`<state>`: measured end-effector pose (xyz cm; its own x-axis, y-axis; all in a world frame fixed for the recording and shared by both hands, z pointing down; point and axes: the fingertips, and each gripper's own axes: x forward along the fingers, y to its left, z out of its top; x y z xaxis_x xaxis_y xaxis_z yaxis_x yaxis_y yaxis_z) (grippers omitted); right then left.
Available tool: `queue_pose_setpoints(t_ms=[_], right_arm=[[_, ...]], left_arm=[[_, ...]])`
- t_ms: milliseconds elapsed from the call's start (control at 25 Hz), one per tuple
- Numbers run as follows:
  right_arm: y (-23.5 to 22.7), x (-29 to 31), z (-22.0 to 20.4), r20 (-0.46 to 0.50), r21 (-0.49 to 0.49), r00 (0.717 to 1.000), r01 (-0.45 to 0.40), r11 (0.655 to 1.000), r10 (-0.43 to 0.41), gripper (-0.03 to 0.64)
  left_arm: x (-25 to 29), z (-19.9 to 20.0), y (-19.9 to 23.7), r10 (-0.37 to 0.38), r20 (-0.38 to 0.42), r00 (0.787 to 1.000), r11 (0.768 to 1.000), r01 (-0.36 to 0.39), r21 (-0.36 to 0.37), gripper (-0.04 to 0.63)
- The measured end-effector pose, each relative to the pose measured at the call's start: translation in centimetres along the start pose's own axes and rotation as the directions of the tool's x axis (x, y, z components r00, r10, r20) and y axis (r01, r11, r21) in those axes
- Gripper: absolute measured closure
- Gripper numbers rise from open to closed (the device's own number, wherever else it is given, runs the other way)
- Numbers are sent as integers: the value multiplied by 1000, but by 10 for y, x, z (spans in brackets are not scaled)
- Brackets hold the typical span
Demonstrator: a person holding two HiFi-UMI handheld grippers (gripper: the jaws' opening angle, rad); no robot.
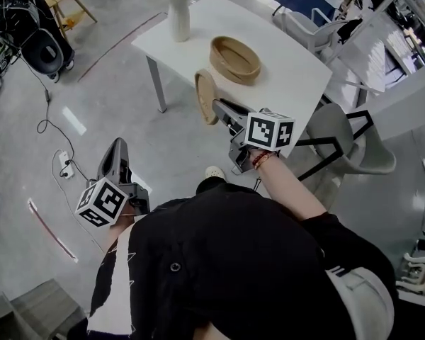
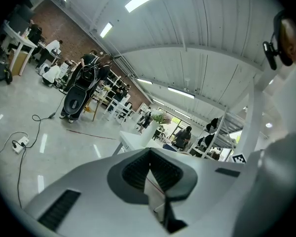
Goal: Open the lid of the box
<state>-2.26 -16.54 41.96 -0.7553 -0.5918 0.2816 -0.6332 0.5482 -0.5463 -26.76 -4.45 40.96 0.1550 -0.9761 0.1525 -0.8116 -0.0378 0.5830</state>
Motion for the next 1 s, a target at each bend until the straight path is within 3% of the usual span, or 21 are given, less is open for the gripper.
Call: queue_pose_setpoints(t_ms=[520, 760, 1000], right_arm=[[72, 23, -12, -59, 42, 979, -192, 981, 194, 532], [85, 3, -1, -44, 57, 972, -227, 972, 229, 531], [82, -24, 0, -43, 34, 967, -249, 968, 250, 529]], left_arm=[[-8, -4, -7, 35, 23, 999, 999, -36, 18, 586], [-7, -16, -41, 13, 27, 1000, 999, -14, 52, 586], [-11, -40, -74, 6, 21, 1000, 999, -7, 42, 586]])
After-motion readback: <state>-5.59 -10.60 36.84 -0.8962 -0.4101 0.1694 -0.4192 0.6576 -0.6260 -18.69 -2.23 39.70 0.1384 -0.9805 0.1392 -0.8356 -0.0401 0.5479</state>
